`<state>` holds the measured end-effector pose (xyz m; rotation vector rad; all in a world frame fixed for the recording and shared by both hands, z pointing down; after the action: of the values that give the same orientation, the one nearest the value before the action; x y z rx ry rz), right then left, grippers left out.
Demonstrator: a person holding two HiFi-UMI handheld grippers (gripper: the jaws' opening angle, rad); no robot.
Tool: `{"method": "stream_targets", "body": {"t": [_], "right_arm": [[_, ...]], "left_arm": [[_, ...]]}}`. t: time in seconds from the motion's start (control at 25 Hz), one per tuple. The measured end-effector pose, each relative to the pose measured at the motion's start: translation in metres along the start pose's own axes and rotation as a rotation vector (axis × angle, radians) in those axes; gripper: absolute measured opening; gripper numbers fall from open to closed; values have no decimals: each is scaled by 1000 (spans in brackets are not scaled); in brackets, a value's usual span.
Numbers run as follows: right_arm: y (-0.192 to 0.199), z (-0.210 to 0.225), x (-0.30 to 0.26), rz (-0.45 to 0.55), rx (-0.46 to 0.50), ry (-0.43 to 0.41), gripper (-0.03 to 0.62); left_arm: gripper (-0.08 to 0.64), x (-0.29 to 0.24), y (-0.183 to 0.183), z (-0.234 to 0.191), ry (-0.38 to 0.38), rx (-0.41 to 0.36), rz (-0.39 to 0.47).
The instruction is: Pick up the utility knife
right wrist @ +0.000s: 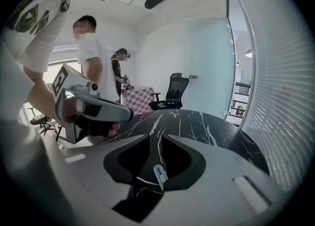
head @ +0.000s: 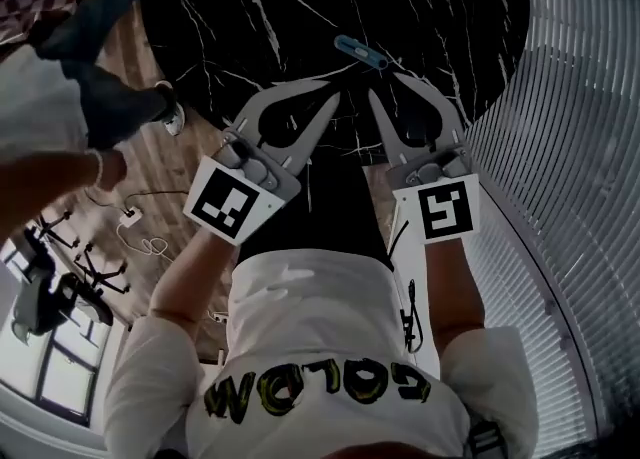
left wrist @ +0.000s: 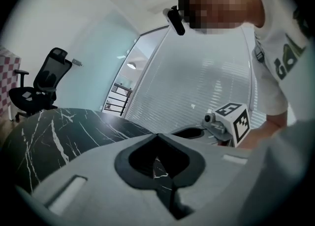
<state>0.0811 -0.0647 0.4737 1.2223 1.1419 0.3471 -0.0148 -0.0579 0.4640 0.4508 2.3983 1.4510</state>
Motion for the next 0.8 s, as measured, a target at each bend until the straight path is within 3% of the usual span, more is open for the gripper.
{"method": "stream_targets", "body": {"t": [0.2,0.44,0.8], "right_arm": [[36,2,-26,-91,82,-31,100],[82,0,-54,-260,106,-70,109],[124,1,-81,-382,153,-84,141]], "left_arm": [[3,-7,30,-21,-9,14,-25],[3,-13,62,-41,-6,43,-51],[3,-18,89,-64,-2,59,-70]]}}
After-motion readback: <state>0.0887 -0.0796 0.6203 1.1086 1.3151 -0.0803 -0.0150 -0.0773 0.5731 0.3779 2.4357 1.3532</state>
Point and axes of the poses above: the fingertips, and each gripper's own axes: x backward along the fingers, z to its right, y out of its underside, the point moved 4 cm from there along x, backward along the fingers, and after that the axes turned 12 degrees about y, right-handed, at the moved point
